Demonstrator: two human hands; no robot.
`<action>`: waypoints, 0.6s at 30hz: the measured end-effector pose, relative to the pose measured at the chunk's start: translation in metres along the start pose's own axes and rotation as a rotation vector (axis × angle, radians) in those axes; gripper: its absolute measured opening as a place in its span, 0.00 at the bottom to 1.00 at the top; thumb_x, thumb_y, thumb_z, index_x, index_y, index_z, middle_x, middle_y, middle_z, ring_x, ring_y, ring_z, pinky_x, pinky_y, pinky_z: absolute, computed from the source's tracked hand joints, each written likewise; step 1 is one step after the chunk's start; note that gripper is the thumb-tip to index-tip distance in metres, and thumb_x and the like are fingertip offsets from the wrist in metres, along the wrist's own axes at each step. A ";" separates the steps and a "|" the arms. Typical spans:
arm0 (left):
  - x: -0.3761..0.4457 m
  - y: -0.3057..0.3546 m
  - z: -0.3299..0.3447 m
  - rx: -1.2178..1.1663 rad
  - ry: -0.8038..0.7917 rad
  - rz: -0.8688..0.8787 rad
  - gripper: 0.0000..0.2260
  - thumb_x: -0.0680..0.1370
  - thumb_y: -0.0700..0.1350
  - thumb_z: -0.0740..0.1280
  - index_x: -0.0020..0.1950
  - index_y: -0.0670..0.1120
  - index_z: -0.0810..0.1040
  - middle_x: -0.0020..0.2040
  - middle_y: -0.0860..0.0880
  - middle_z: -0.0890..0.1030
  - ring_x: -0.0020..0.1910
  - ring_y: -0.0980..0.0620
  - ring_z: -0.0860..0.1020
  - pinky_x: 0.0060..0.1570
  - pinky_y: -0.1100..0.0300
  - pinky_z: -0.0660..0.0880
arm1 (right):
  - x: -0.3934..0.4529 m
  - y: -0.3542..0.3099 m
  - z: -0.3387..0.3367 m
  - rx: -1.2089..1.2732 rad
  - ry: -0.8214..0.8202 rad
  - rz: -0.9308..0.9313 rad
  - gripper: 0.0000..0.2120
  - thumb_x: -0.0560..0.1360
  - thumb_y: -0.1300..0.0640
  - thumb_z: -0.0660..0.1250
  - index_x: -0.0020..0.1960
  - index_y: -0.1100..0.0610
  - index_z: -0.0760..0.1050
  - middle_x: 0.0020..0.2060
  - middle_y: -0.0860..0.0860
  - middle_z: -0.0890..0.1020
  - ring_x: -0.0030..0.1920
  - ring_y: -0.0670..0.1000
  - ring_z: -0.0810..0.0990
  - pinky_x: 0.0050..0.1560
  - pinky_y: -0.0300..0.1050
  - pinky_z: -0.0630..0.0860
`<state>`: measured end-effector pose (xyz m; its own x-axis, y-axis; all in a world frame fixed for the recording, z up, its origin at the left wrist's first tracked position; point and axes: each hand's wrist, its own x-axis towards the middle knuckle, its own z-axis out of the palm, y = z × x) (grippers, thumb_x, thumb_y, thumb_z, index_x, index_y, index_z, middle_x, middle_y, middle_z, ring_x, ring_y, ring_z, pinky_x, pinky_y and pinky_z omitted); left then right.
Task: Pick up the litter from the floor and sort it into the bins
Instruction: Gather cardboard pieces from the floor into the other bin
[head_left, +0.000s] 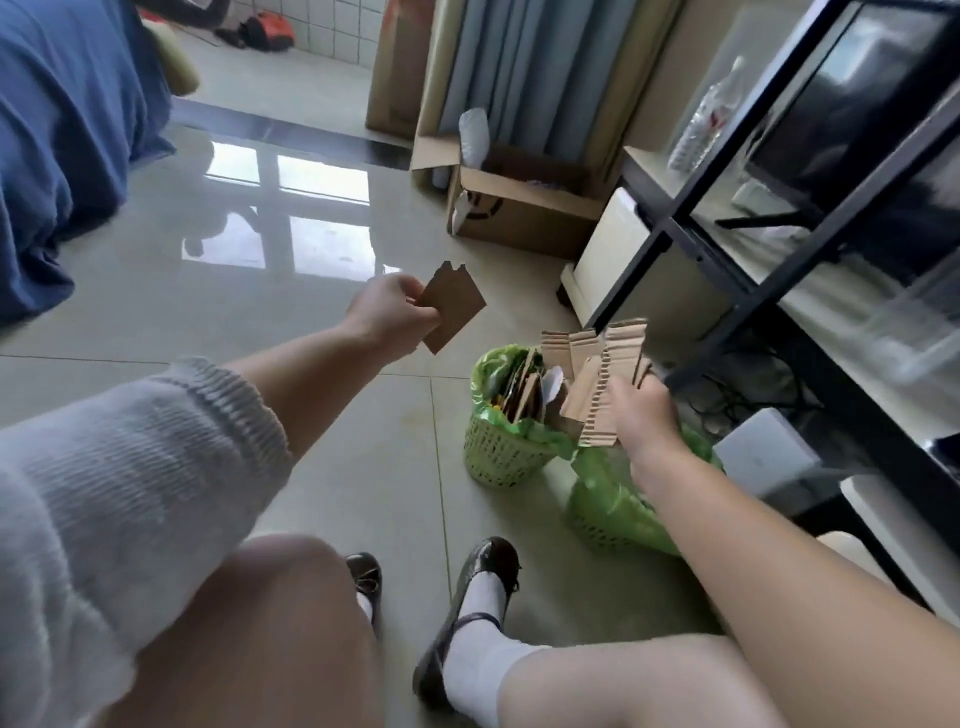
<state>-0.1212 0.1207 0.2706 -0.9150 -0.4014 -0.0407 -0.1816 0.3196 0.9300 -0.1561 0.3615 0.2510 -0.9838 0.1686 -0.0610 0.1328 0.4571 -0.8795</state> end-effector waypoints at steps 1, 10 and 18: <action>-0.005 0.003 0.012 -0.009 -0.025 -0.009 0.08 0.72 0.38 0.63 0.48 0.40 0.78 0.43 0.40 0.79 0.41 0.45 0.77 0.45 0.54 0.77 | 0.000 0.007 -0.011 0.017 0.036 0.019 0.06 0.73 0.57 0.59 0.46 0.55 0.74 0.44 0.54 0.81 0.42 0.54 0.80 0.46 0.50 0.79; 0.037 -0.011 0.102 0.157 -0.077 -0.057 0.08 0.70 0.37 0.65 0.34 0.48 0.76 0.39 0.43 0.81 0.42 0.43 0.81 0.47 0.47 0.80 | 0.061 0.059 -0.031 -0.130 0.014 0.066 0.09 0.74 0.58 0.61 0.35 0.58 0.71 0.36 0.55 0.79 0.37 0.54 0.76 0.35 0.43 0.69; 0.095 -0.024 0.144 0.411 -0.104 -0.011 0.08 0.69 0.39 0.66 0.31 0.49 0.74 0.35 0.47 0.79 0.40 0.46 0.78 0.41 0.55 0.76 | 0.149 0.064 -0.012 -0.351 0.055 0.007 0.08 0.75 0.54 0.63 0.39 0.56 0.73 0.33 0.49 0.76 0.34 0.53 0.73 0.29 0.38 0.62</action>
<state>-0.2559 0.1981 0.1920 -0.9397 -0.3251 -0.1062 -0.3012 0.6395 0.7073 -0.2928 0.4261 0.1915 -0.9762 0.2146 -0.0325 0.1818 0.7263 -0.6629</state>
